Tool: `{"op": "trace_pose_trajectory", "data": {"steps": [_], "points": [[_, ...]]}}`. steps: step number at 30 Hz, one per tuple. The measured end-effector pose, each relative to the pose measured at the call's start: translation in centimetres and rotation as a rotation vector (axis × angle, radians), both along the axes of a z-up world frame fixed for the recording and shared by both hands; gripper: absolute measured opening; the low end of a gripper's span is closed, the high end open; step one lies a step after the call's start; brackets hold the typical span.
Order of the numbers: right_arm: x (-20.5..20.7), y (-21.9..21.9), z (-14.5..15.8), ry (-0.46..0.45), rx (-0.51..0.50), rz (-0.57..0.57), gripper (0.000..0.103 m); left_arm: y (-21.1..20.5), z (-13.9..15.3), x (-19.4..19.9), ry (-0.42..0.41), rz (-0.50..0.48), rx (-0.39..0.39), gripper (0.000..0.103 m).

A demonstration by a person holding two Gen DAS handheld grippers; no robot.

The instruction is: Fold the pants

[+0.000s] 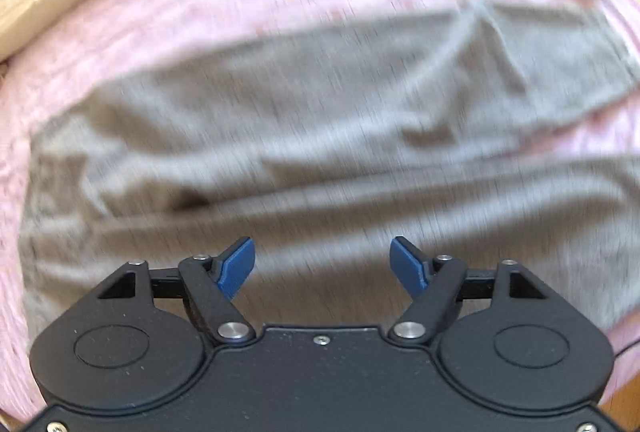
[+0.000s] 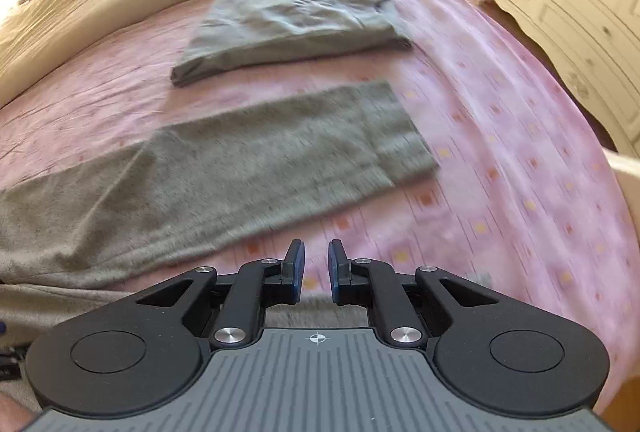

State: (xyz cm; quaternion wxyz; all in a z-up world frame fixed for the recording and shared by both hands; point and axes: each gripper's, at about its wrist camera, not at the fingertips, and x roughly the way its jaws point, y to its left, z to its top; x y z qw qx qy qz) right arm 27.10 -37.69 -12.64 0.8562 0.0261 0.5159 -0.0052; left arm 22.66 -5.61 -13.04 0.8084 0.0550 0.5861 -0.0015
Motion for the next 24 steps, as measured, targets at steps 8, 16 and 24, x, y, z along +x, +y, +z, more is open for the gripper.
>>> {"op": "trace_pose_trajectory", "data": {"steps": [8,16,24], "points": [[8.8,4.6,-1.2,0.025,-0.107,0.352,0.013,4.6,1.6,9.4,-0.069,0.149,0.018,0.077],[14.9,7.5,-4.6,0.076,-0.217,0.685,0.015,6.6,0.2,12.7,0.011,0.287,-0.024,0.077],[18.3,10.1,-7.0,0.105,-0.291,1.035,0.065,6.1,-0.9,14.9,0.062,0.342,-0.025,0.077]]}}
